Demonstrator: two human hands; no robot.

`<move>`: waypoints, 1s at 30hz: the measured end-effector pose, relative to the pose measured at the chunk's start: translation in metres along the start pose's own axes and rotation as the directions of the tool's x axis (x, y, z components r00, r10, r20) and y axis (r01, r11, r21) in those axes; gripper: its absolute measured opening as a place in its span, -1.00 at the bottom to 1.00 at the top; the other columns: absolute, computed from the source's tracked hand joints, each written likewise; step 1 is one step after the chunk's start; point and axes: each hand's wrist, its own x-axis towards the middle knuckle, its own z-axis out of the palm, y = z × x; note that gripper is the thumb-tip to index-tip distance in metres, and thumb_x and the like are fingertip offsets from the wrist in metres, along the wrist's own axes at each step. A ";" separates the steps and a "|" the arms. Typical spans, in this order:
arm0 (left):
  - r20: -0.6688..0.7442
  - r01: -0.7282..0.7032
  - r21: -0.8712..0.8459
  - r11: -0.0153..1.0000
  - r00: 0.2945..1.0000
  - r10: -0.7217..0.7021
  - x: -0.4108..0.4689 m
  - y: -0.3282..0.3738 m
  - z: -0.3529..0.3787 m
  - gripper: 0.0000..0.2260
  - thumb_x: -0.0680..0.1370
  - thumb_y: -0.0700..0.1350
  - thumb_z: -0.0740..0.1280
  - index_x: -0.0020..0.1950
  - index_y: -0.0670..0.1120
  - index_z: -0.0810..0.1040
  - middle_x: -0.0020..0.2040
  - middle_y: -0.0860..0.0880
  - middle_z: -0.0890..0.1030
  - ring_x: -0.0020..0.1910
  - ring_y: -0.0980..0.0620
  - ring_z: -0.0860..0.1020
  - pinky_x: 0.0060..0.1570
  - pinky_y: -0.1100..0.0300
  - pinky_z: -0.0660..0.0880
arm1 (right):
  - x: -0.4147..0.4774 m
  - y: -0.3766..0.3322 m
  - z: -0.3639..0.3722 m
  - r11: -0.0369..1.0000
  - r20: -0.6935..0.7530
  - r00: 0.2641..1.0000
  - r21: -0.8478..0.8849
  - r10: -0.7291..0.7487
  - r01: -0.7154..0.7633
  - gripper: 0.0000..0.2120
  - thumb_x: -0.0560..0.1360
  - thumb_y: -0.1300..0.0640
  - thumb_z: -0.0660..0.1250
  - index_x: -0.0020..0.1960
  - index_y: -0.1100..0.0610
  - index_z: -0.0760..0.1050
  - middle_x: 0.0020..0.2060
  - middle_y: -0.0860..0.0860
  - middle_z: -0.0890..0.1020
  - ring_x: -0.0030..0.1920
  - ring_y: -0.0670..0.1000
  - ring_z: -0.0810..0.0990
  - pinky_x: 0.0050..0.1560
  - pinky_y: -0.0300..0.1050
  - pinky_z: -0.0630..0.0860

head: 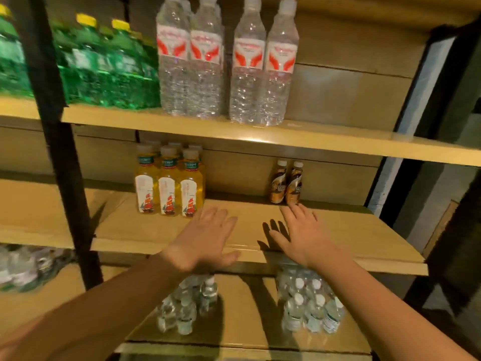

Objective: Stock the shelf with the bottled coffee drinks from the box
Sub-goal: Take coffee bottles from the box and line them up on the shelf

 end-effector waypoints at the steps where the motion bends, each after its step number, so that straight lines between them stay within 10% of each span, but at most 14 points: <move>1: 0.002 -0.007 0.017 1.000 1.000 0.007 -0.027 -0.010 -0.001 -0.26 0.59 0.37 0.08 0.64 0.01 -0.01 0.65 -0.09 0.02 0.62 -0.15 -0.03 0.58 -0.16 -0.09 | -0.015 -0.025 -0.003 1.000 -0.017 1.000 -0.003 -0.023 0.023 -0.33 0.62 -0.30 0.00 0.61 0.03 0.04 0.61 0.07 0.12 0.60 0.12 0.06 0.57 0.16 0.04; 8: 0.066 0.126 0.019 0.992 0.990 -0.127 -0.225 -0.114 -0.005 -0.27 0.60 0.35 0.06 0.65 0.03 -0.06 0.66 -0.05 -0.04 0.63 -0.09 -0.11 0.58 -0.15 -0.16 | -0.078 -0.238 0.008 0.976 -0.032 0.975 0.016 -0.218 0.219 -0.16 0.48 -0.38 -0.33 0.62 0.04 0.03 0.62 0.10 0.10 0.61 0.15 0.04 0.57 0.19 0.05; 14: 0.086 0.343 0.136 0.930 0.931 -0.356 -0.414 -0.236 0.009 -0.27 0.61 0.37 0.03 0.64 -0.03 0.01 0.64 -0.14 0.08 0.60 -0.17 0.05 0.55 -0.19 0.02 | -0.102 -0.455 0.032 0.888 0.007 0.897 0.143 -0.443 0.437 -0.33 0.63 -0.30 -0.08 0.64 -0.01 -0.04 0.64 0.04 0.01 0.63 0.10 -0.05 0.60 0.13 -0.07; 19: 0.142 0.555 0.183 0.811 0.802 -0.581 -0.541 -0.326 0.022 -0.26 0.59 0.37 -0.03 0.63 -0.07 0.04 0.62 -0.15 0.15 0.58 -0.20 0.13 0.52 -0.20 0.15 | -0.115 -0.610 0.058 0.772 0.102 0.773 0.223 -0.626 0.595 -0.32 0.64 -0.27 -0.12 0.64 0.04 -0.12 0.64 0.06 -0.07 0.63 0.11 -0.10 0.60 0.11 -0.10; 27: 0.245 0.778 0.234 0.583 0.534 -0.810 -0.680 -0.440 0.074 -0.25 0.59 0.36 0.07 0.64 -0.06 0.06 0.60 -0.12 0.20 0.57 -0.20 0.17 0.51 -0.14 0.19 | -0.117 -0.808 0.131 0.536 -0.003 0.583 0.390 -0.812 0.749 -0.48 0.54 -0.17 0.22 0.23 0.22 0.59 0.11 0.21 0.65 0.07 0.25 0.63 0.02 0.13 0.60; 30: 0.288 0.810 0.261 0.525 0.454 -0.843 -0.711 -0.487 0.085 -0.21 0.56 0.40 0.02 0.64 -0.06 0.04 0.60 -0.11 0.21 0.56 -0.18 0.19 0.49 -0.13 0.21 | -0.110 -0.876 0.152 0.507 0.044 0.539 0.412 -0.841 0.757 -0.38 0.59 -0.25 0.12 0.53 0.09 0.32 0.49 0.11 0.40 0.47 0.17 0.37 0.44 0.16 0.36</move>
